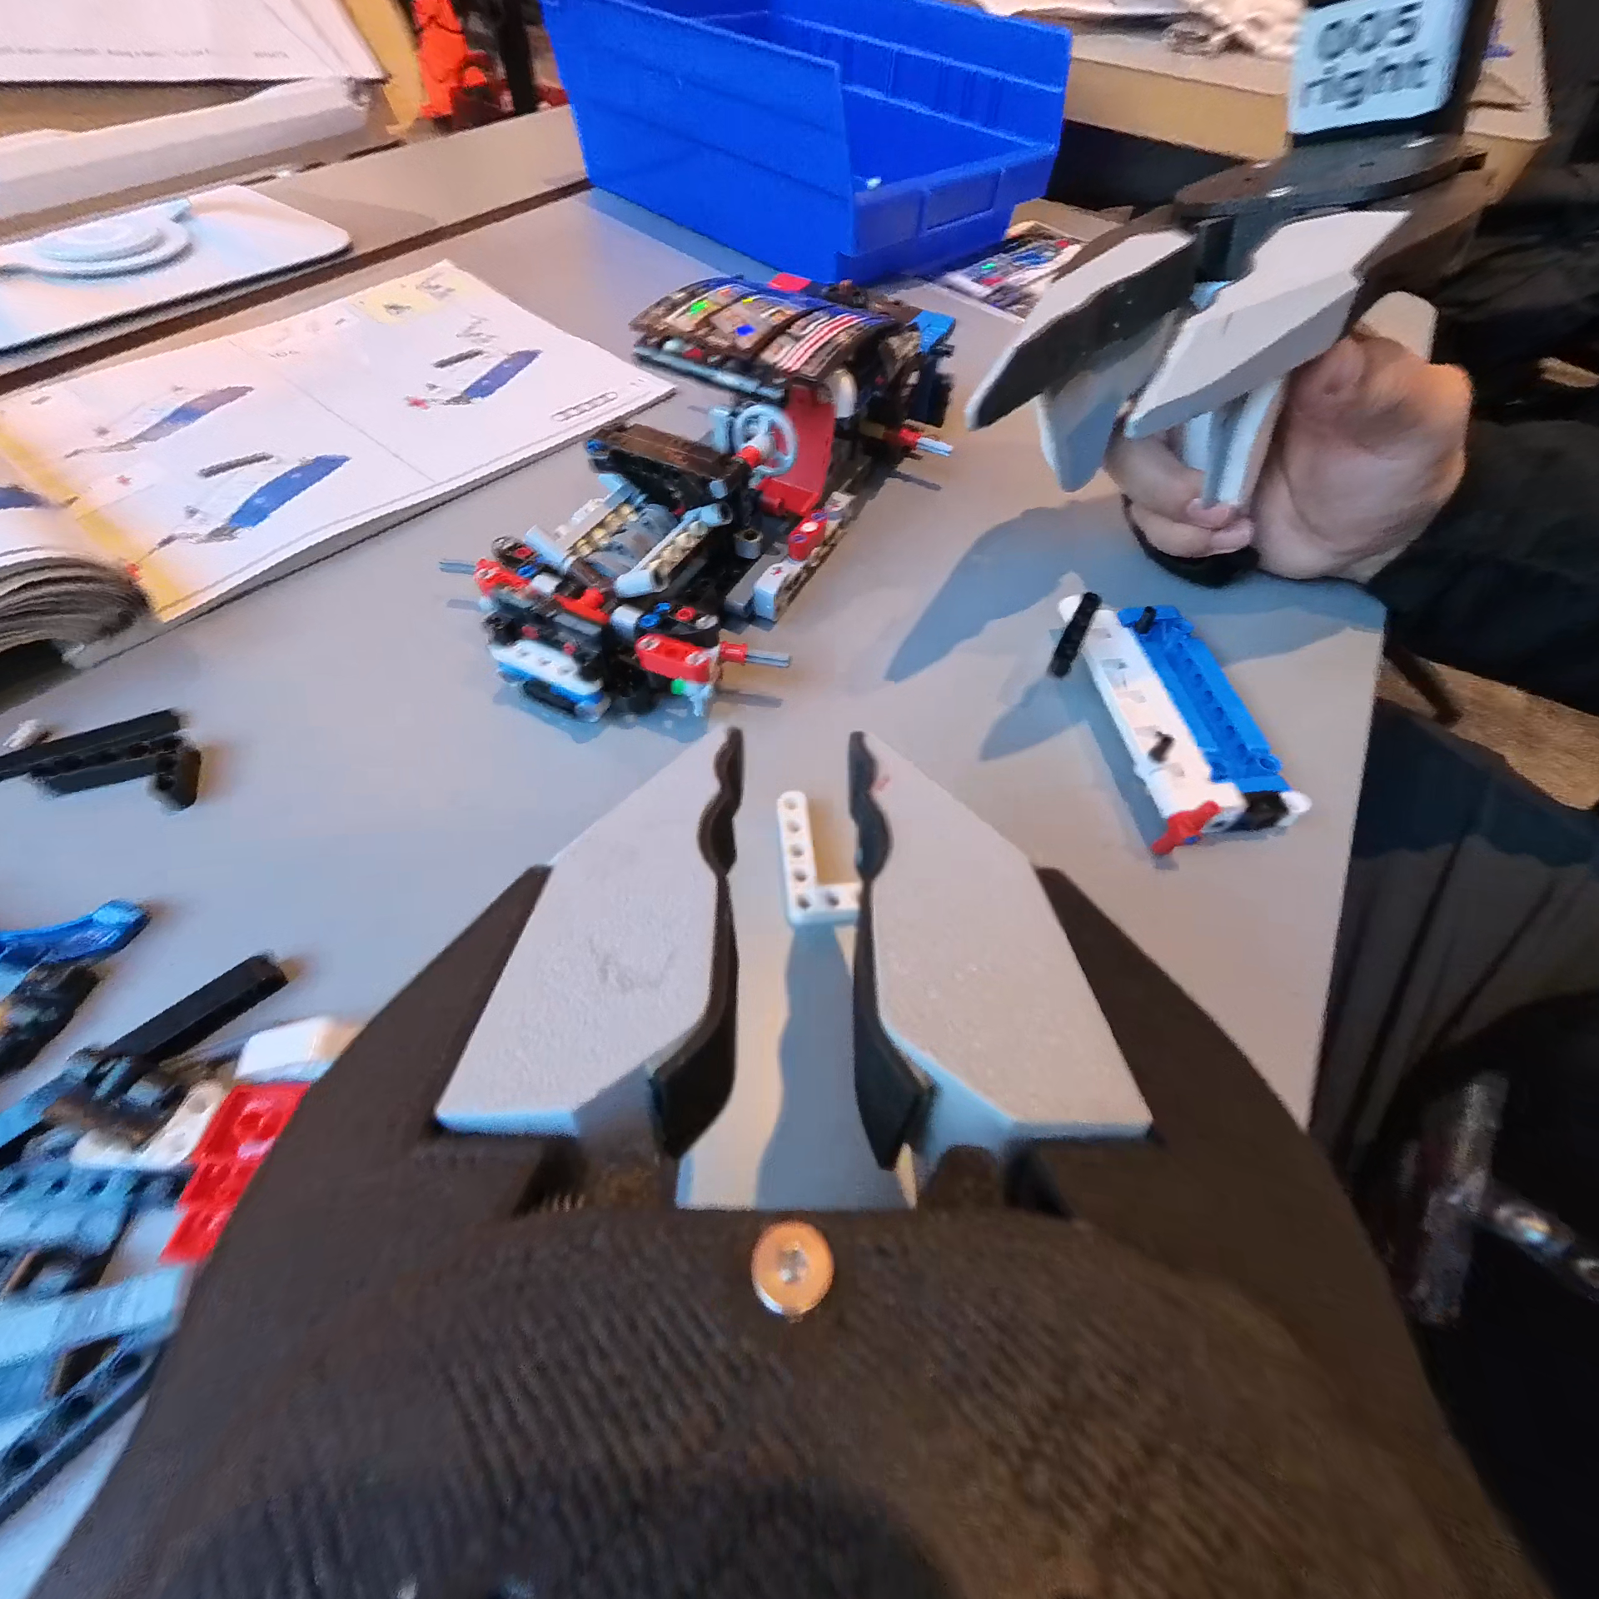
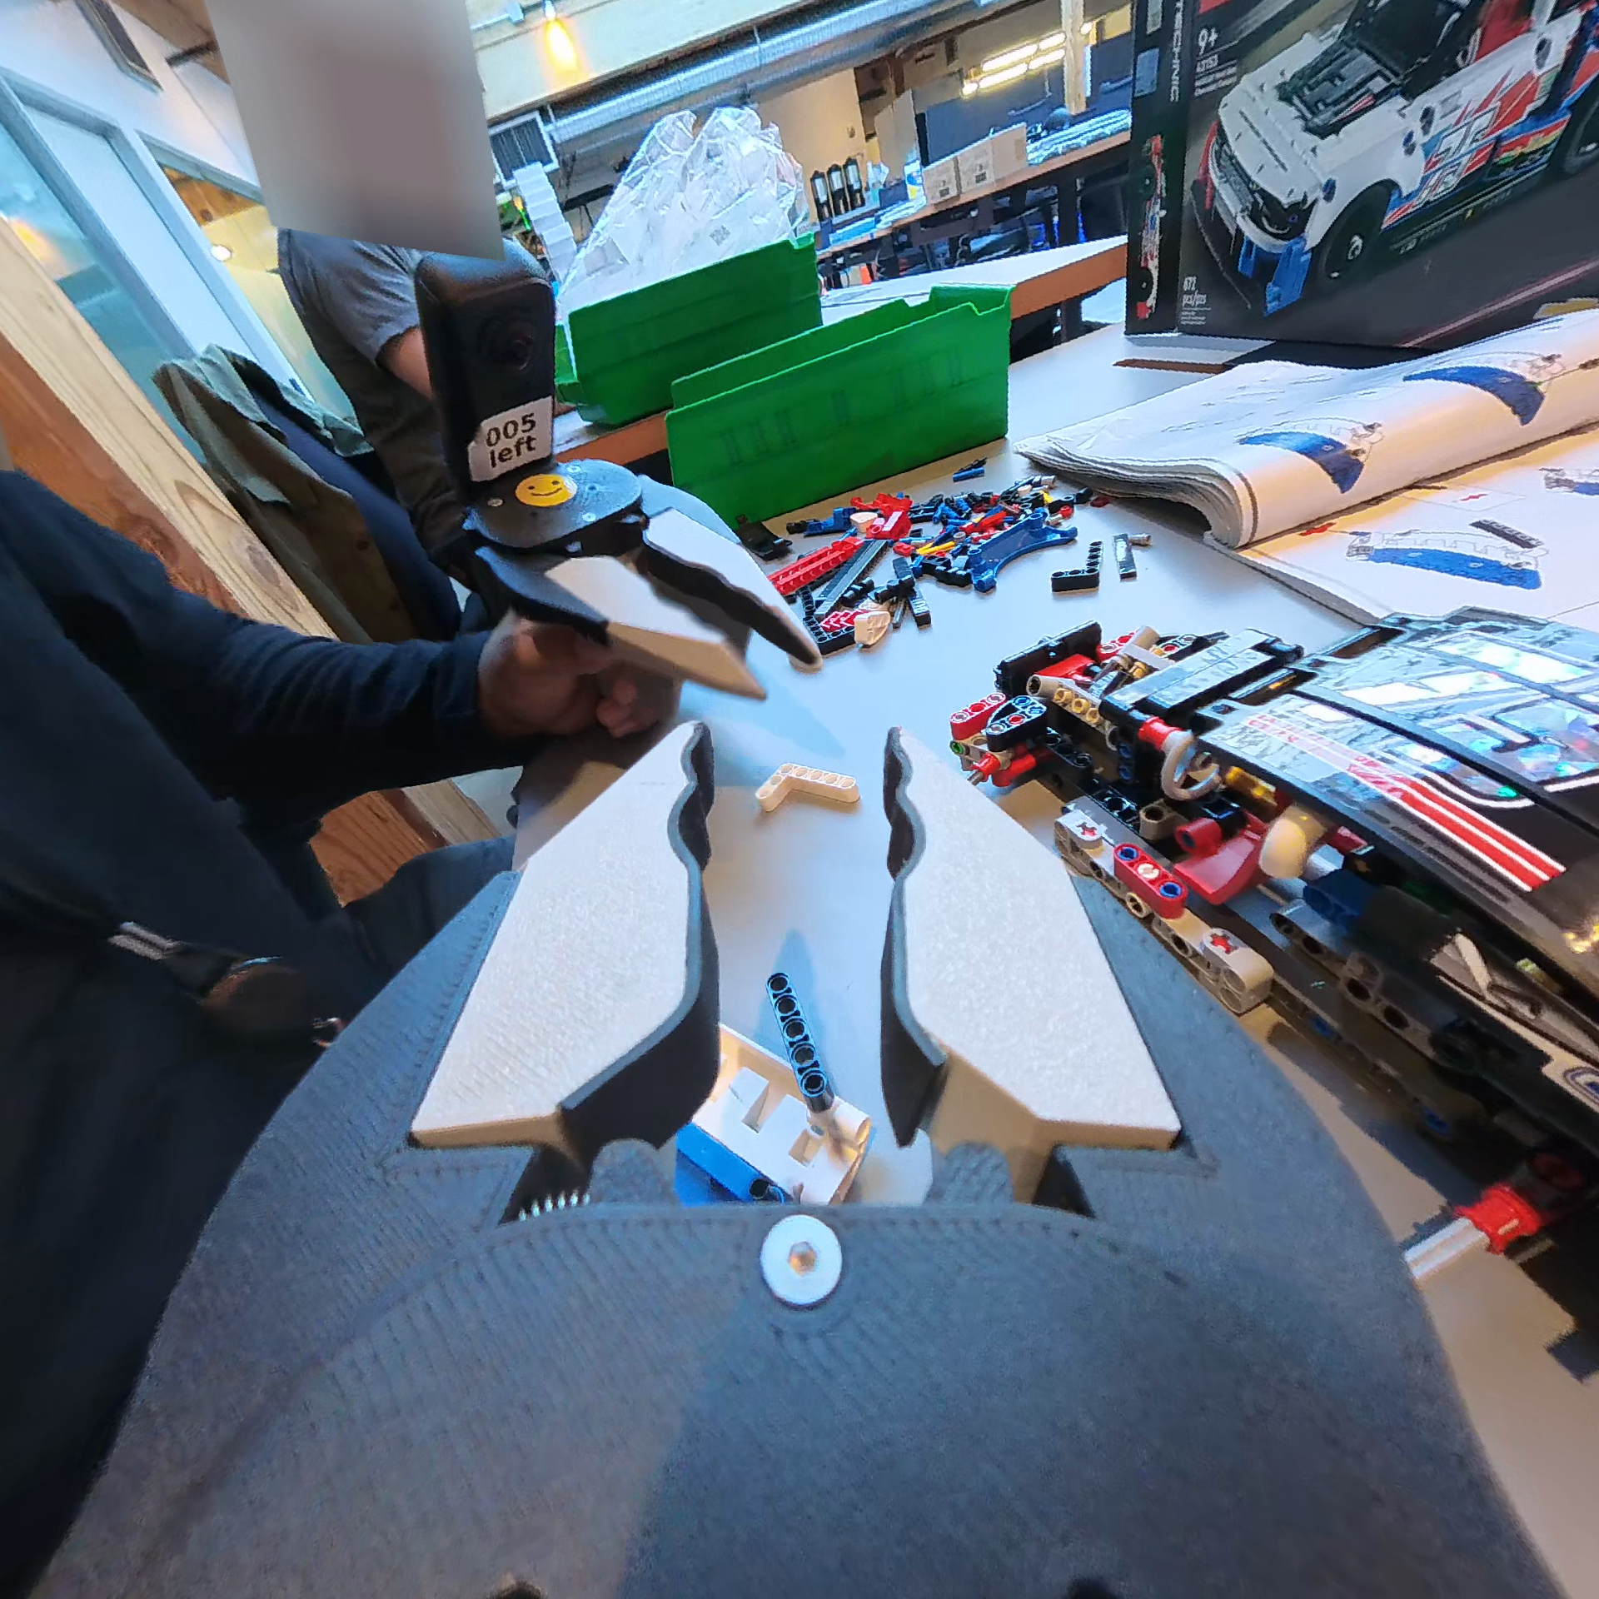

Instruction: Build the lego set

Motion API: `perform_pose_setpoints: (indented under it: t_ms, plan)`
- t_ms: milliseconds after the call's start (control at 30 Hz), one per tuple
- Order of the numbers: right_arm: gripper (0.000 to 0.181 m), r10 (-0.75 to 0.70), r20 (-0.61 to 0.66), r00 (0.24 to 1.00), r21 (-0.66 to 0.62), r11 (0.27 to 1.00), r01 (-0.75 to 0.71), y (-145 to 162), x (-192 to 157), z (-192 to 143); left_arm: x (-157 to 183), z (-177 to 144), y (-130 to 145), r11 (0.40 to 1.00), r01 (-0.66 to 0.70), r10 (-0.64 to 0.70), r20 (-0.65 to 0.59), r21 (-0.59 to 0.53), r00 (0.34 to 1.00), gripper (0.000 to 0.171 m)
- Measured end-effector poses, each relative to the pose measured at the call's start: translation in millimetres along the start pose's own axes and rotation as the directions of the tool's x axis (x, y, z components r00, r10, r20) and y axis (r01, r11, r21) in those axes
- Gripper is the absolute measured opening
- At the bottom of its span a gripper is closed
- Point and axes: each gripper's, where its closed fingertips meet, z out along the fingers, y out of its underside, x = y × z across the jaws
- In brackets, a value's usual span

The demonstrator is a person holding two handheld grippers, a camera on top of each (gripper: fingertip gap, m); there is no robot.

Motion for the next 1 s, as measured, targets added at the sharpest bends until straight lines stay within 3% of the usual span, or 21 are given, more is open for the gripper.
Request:
perform_pose_setpoints:
  t_ms: [67, 133, 267, 367, 467, 600, 767, 1000]
  plan:
    - [0.037, -0.008, -0.006, 1.000, 0.002, 1.000, 0.008, -0.3, -0.1, -0.2, -28.0, -17.4, 6.7, 0.998, -0.021, 0.028, 0.133, -0.051, 0.991, 0.009]
    - [0.036, -0.020, -0.011, 1.000, 0.009, 1.000, 0.020, -1.1, -0.7, -0.9, -54.6, -47.5, -3.4, 0.999, -0.032, 0.038, 0.240, -0.032, 0.970, 0.015]
    - [0.036, -0.032, -0.010, 0.999, 0.007, 0.999, 0.032, -0.8, -2.1, -0.8, -72.6, -79.7, -6.6, 0.995, 0.017, 0.004, 0.200, -0.103, 0.980, 0.022]
    - [0.036, -0.034, -0.009, 0.999, 0.002, 0.999, 0.034, -0.2, -2.3, -0.1, -75.0, -72.8, 14.5, 0.959, 0.051, -0.015, 0.130, -0.278, 0.991, 0.025]
    - [0.036, -0.037, -0.012, 0.999, -0.002, 0.999, 0.037, 0.3, -2.3, 0.2, -83.9, -57.9, 28.9, 0.921, -0.005, 0.059, 0.128, -0.390, 0.990, 0.024]
    - [0.036, -0.041, -0.015, 0.999, 0.002, 0.999, 0.041, -0.2, -2.4, -0.1, -97.3, -46.5, 38.3, 0.880, -0.028, 0.104, 0.136, -0.475, 0.985, 0.024]
    - [0.036, -0.035, -0.009, 0.999, 0.001, 0.999, 0.035, -0.1, -2.6, -0.1, -110.0, -42.6, 55.6, 0.828, 0.029, 0.052, 0.128, -0.559, 0.990, 0.024]
    - [0.036, -0.025, -0.003, 1.000, 0.005, 1.000, 0.025, -0.5, -2.4, -0.5, -85.6, -63.2, 64.9, 0.796, -0.007, 0.045, 0.048, -0.605, 0.998, 0.020]
